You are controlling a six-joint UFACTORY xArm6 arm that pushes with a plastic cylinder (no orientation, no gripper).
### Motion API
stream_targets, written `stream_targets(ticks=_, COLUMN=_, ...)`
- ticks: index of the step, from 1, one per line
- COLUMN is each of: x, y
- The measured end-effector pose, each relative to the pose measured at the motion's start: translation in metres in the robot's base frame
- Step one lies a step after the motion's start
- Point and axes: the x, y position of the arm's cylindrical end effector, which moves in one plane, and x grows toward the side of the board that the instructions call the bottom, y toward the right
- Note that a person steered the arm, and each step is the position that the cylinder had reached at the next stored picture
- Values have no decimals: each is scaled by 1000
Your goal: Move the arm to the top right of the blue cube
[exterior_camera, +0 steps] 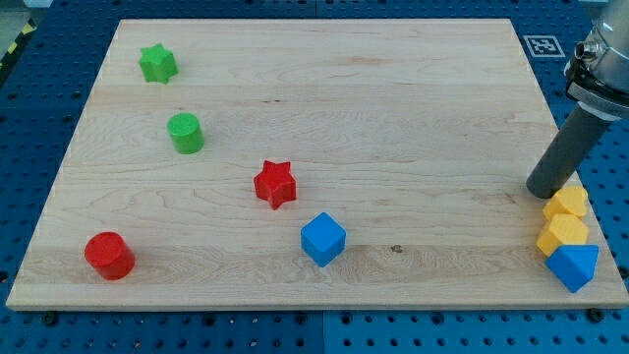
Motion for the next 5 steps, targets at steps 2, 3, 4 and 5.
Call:
stream_targets(ticks=2, x=-20, y=-30)
stream_targets(ticks=3, x=-35, y=-98)
stream_targets(ticks=4, x=-28, y=-161)
stream_targets(ticks=5, x=-9, y=-194)
